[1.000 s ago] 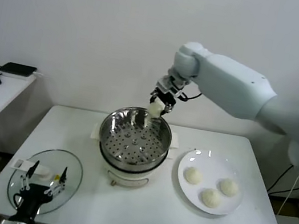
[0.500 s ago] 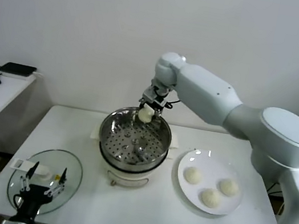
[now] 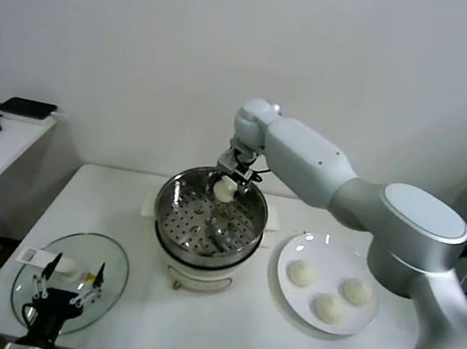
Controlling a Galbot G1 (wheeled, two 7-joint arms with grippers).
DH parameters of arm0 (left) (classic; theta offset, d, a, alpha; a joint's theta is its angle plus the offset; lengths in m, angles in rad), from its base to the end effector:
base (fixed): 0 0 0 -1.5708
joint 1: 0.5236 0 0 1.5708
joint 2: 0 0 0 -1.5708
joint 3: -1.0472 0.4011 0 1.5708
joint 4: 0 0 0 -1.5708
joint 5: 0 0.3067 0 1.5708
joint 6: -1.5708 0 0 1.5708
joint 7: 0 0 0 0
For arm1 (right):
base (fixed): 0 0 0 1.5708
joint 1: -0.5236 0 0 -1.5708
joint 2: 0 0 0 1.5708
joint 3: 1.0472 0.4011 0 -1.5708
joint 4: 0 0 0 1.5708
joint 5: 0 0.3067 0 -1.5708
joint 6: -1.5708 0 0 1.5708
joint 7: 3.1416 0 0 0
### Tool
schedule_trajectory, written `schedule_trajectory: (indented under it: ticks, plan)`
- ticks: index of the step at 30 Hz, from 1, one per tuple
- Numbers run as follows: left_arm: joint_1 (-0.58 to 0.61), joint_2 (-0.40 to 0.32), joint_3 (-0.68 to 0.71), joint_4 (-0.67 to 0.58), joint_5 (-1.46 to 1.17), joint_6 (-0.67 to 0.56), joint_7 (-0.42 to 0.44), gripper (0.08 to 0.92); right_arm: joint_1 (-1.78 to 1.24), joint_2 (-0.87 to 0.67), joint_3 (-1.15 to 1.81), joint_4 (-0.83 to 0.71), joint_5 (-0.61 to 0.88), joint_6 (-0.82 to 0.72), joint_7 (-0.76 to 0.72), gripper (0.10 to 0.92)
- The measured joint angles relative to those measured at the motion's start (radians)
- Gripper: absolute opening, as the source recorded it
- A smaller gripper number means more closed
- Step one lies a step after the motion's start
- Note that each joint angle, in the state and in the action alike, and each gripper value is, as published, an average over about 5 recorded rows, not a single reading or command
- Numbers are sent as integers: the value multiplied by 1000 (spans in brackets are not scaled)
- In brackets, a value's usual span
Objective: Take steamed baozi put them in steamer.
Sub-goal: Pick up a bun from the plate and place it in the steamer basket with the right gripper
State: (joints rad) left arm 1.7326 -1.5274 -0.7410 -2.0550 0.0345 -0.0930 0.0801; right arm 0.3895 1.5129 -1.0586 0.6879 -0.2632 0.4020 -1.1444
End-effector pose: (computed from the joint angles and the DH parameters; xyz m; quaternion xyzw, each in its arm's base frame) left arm 0.0434 0.0697 -0.3656 0.0326 -0.9932 -0.0962 0.0567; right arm 0.6421 0.1575 -0.0889 0.6132 -0.2429 0.7449 0.1002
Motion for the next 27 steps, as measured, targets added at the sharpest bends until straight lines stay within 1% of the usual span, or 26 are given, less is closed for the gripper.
schedule_trajectory:
  ticks: [9, 19, 24, 27]
  plan:
    - [0, -2, 0, 3, -1, 3, -8, 823, -26, 14, 21, -22, -30, 14, 3, 692]
    - [3, -2, -3, 7, -3, 4, -11, 823, -41, 18, 42, -30, -51, 23, 3, 813]
    - [1, -2, -2, 7, -3, 4, -12, 823, -31, 7, 41, -19, -36, 23, -7, 822]
    - [0, -2, -3, 7, -3, 4, -12, 823, -12, -9, 28, 3, 0, 12, -23, 823]
